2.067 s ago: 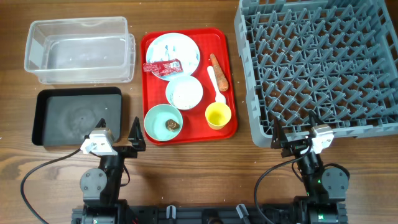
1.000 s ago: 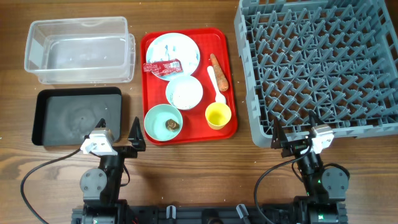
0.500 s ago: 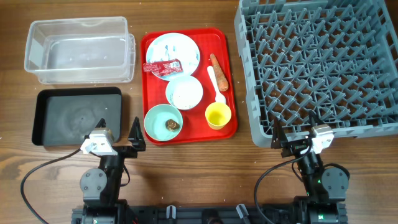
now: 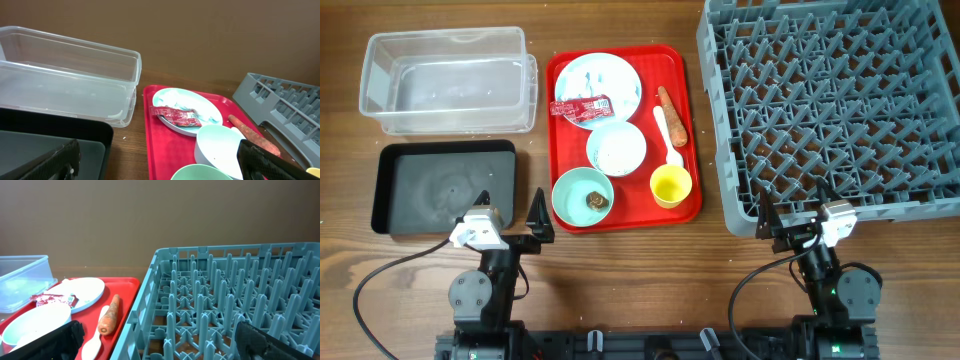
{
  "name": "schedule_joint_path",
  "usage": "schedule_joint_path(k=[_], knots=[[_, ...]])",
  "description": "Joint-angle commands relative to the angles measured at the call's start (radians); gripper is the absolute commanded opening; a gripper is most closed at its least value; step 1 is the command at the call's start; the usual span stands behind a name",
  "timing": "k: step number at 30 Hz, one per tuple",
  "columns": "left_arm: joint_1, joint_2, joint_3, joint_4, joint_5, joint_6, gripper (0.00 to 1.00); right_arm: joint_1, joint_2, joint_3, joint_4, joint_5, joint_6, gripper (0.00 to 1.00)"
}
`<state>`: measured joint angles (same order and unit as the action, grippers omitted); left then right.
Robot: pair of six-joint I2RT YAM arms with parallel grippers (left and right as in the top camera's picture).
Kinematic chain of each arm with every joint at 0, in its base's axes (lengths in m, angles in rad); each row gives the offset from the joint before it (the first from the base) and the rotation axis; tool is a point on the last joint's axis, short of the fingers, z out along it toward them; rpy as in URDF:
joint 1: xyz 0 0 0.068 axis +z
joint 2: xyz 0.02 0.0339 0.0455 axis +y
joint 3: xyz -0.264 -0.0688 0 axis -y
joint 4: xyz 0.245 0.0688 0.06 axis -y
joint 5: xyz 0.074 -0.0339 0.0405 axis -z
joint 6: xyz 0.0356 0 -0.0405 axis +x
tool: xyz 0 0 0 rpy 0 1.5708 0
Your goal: Sort waste into correct bins and load items into the dishwasher rack
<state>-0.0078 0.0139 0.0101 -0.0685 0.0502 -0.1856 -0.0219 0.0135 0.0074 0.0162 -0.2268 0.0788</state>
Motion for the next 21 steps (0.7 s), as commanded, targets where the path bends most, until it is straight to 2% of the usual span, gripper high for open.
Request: schedule_joint_path(k=[1, 12, 17, 21], knots=[[-0.002, -0.011, -0.005, -0.007, -0.003, -0.005, 1.0, 0.005, -0.009, -0.002, 0.003, 0.01, 0.006, 1.0], [-0.002, -0.011, -0.005, -0.003, -0.002, -0.005, 1.0, 0.005, -0.009, -0.002, 0.012, 0.008, 0.003, 1.0], [-0.002, -0.011, -0.004, 0.04, -0.003, -0.006, 1.0, 0.005, -0.009, -0.002, 0.07, -0.014, 0.003, 1.0], [-0.001, -0.011, -0.003, 0.065, -0.041, -0.109, 1.0, 0.005, -0.009, 0.018, 0.101, -0.021, 0.032, 1.0]])
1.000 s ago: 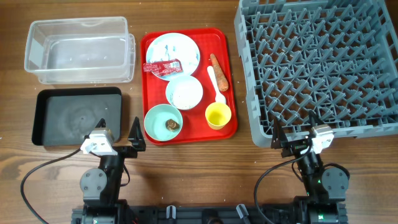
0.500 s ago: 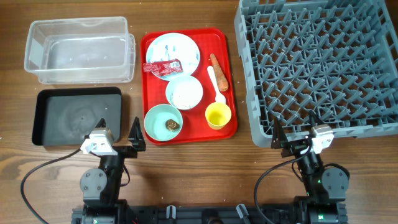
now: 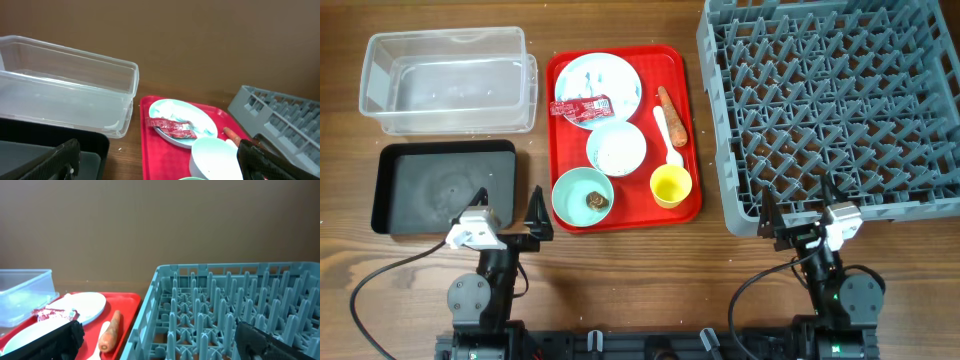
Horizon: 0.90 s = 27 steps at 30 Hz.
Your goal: Sort waste into correct bins and load items into the dishwasher rack
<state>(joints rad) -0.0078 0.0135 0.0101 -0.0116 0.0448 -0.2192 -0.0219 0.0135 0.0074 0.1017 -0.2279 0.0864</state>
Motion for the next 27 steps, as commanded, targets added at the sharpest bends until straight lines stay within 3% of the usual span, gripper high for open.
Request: schedule_joint_path(k=[1, 11, 17, 21, 27], knots=[[-0.002, -0.011, -0.001, 0.008, -0.035, -0.081, 1.0, 0.005, -0.009, 0.03, 0.015, -0.02, 0.02, 1.0], [-0.001, -0.003, 0.063, -0.006, -0.039, -0.08, 1.0, 0.005, 0.027, 0.055, 0.021, -0.038, 0.019, 1.0], [-0.001, 0.108, 0.242, -0.155, -0.097, -0.072, 1.0, 0.005, 0.103, 0.166, 0.009, -0.071, 0.017, 1.0], [-0.001, 0.344, 0.515, -0.319, -0.11, 0.007, 1.0, 0.005, 0.381, 0.399, -0.033, -0.223, -0.036, 1.0], [-0.002, 0.85, 1.117, -0.75, -0.118, 0.006, 1.0, 0.005, 0.909, 1.046, -0.626, -0.298, -0.139, 1.0]])
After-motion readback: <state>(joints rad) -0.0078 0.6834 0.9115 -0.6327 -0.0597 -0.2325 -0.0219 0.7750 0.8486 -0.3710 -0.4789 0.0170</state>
